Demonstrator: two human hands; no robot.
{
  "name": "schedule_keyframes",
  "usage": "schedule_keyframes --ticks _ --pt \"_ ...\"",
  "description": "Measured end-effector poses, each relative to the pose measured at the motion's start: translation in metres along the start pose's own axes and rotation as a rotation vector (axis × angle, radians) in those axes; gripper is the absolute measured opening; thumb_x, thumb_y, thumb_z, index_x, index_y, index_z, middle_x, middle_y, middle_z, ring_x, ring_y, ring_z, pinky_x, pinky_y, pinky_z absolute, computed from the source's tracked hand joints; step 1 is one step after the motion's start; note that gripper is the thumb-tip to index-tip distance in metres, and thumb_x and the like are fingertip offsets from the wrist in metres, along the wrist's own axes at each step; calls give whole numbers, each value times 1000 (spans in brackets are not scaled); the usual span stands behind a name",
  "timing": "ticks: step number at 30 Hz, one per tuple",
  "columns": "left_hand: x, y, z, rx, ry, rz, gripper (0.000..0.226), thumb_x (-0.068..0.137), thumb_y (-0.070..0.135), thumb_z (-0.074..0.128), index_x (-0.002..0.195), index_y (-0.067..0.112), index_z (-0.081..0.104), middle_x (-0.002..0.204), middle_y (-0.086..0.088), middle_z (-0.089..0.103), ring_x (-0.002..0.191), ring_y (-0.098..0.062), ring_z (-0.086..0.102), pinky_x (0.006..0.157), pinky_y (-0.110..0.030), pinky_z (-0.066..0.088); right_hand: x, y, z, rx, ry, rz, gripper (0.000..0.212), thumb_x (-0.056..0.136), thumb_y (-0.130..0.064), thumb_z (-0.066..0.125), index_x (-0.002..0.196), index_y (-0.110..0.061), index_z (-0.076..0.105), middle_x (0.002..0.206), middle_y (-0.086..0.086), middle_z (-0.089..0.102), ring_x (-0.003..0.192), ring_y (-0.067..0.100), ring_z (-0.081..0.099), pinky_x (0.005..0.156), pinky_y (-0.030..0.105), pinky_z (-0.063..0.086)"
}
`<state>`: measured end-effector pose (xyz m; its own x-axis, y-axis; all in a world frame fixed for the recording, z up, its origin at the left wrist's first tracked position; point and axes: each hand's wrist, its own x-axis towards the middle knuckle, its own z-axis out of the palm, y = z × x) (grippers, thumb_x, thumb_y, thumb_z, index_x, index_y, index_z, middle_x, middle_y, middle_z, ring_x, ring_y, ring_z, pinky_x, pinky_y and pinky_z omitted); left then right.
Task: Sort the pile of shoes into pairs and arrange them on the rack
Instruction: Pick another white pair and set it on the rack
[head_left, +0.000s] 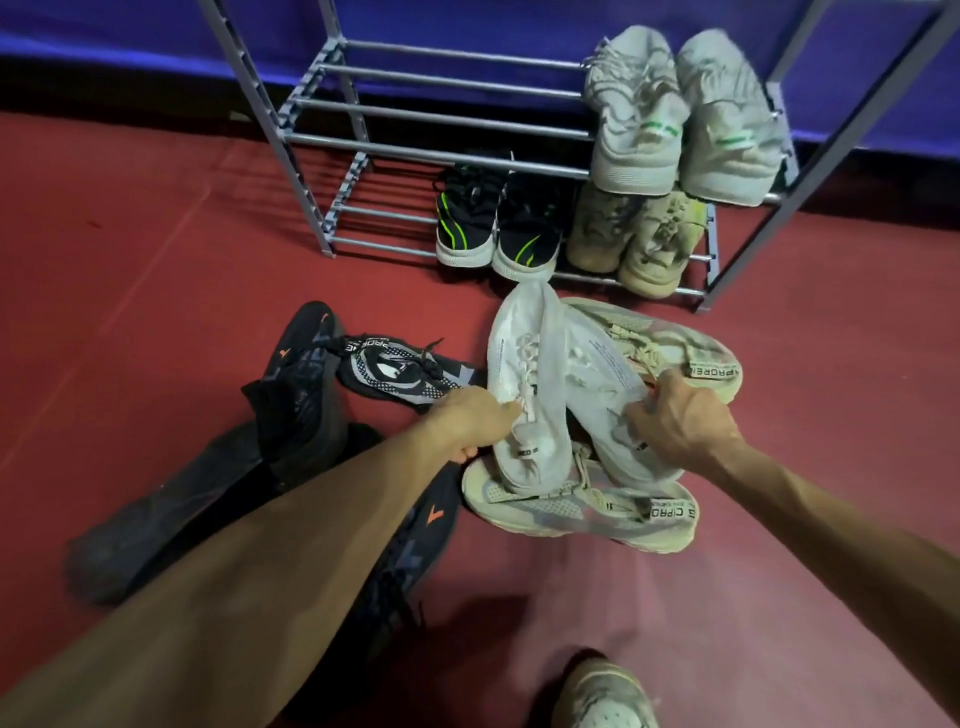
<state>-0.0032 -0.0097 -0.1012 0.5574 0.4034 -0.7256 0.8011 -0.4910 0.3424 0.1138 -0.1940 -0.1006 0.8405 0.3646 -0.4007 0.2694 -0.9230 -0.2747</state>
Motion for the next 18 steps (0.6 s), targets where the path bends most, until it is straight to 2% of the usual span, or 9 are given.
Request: schedule_keyframes --ticks 2,3,5,7,9,13,18 --pt "0 -1 -2 -53 11 39 43 98 35 38 69 6 52 63 -10 55 46 -19 49 42 -23 40 5 5 -5 -84 -27 -112 24 94 -31 50 100 -8 49 92 18 62 76 32 61 60 37 47" --pt "1 0 -1 -41 38 72 41 98 29 38 71 3 55 66 -13 59 52 -23 54 48 -27 44 5 5 -8 -128 -16 -171 22 96 -32 47 98 -10 50 95 18 60 77 32 59 61 36 45" --pt "-4 2 5 31 167 98 37 96 22 37 86 -3 63 89 -23 67 79 -34 65 68 -33 50 1 2 -11 -184 72 -278 22 97 -34 41 90 -15 48 90 12 56 72 29 56 60 35 43" --pt "-13 6 11 27 354 108 35 95 19 37 99 -3 65 107 -24 65 99 -40 62 76 -36 47 -6 -3 -11 -172 187 -375 24 98 -32 38 80 -16 43 74 7 56 59 28 54 51 36 45" --pt "-27 9 10 73 527 153 33 94 16 36 98 1 66 106 -22 67 99 -41 62 73 -36 43 -14 -11 -10 -123 274 -437 26 98 -30 38 76 -16 41 64 7 56 51 28 53 47 38 46" --pt "-37 5 -3 204 781 310 27 96 14 35 93 7 60 96 -15 67 89 -38 65 68 -39 45 -16 -23 -16 -8 415 -496 24 98 -28 41 76 -19 36 69 6 52 53 30 50 49 36 39" --pt "-49 -18 -27 -23 962 446 29 98 21 39 70 15 41 74 -13 59 71 -37 58 63 -41 40 -19 -51 -27 122 540 -576 20 99 -26 43 81 -22 36 72 2 46 54 30 47 51 39 38"
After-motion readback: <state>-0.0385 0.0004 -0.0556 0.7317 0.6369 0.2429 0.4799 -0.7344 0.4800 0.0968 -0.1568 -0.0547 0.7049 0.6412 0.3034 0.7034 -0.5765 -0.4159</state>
